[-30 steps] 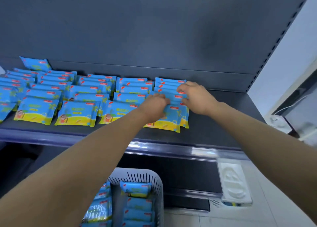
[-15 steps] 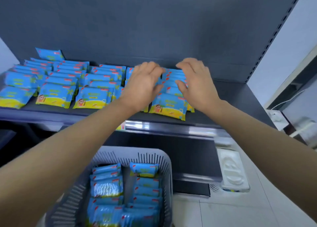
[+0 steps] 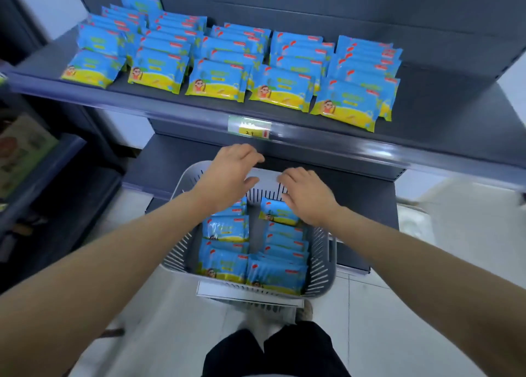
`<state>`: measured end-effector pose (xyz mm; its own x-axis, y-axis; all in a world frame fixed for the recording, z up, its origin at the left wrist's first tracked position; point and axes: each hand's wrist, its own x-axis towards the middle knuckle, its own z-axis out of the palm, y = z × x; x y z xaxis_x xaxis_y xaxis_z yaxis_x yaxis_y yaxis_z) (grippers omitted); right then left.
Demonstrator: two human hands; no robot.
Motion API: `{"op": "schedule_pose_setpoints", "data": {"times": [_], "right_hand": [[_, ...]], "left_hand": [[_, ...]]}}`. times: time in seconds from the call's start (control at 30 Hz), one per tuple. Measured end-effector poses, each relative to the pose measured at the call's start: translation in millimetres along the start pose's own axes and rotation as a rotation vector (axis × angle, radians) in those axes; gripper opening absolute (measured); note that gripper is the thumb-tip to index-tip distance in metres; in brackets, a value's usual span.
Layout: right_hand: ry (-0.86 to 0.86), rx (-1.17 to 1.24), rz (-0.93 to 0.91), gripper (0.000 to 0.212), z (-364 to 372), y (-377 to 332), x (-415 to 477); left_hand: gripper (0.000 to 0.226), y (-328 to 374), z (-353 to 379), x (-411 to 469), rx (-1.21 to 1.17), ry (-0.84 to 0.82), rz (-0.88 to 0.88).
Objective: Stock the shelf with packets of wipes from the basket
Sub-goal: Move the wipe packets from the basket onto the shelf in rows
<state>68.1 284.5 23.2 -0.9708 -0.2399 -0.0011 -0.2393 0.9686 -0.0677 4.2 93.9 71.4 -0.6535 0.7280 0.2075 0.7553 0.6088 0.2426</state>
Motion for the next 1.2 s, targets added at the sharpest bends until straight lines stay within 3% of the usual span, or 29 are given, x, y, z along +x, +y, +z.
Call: {"op": "schedule_pose_setpoints", "data": {"times": [0.2, 0.47, 0.67, 0.8, 0.97, 1.2], "right_hand": [[-0.364, -0.042, 0.166, 0.053, 77, -6, 13], [-0.420, -0.143, 0.354, 0.053, 133, -14, 34], [-0.480, -0.231, 0.350, 0.032, 146, -20, 34], [-0.383, -0.085, 0.369, 0.028, 125, -21, 36], [-0.207, -0.040, 0.344, 0.037, 92, -20, 45], [-0.170, 0.100, 0.249, 0.022, 63, -20, 55]], "left_hand": [[0.034, -45, 40, -44, 0.057, -0.089, -0.111], [0.040, -83, 90, -61, 0.155, -0.214, -0.162], [0.041, -97, 126, -54, 0.156, -0.388, -0.186], [0.048, -97, 148, -48, 0.128, -0.476, -0.218], [0.060, -95, 175, -43, 0.252, -0.756, -0.221], [0.045, -97, 190, -45, 0.372, -0.842, -0.239]]}}
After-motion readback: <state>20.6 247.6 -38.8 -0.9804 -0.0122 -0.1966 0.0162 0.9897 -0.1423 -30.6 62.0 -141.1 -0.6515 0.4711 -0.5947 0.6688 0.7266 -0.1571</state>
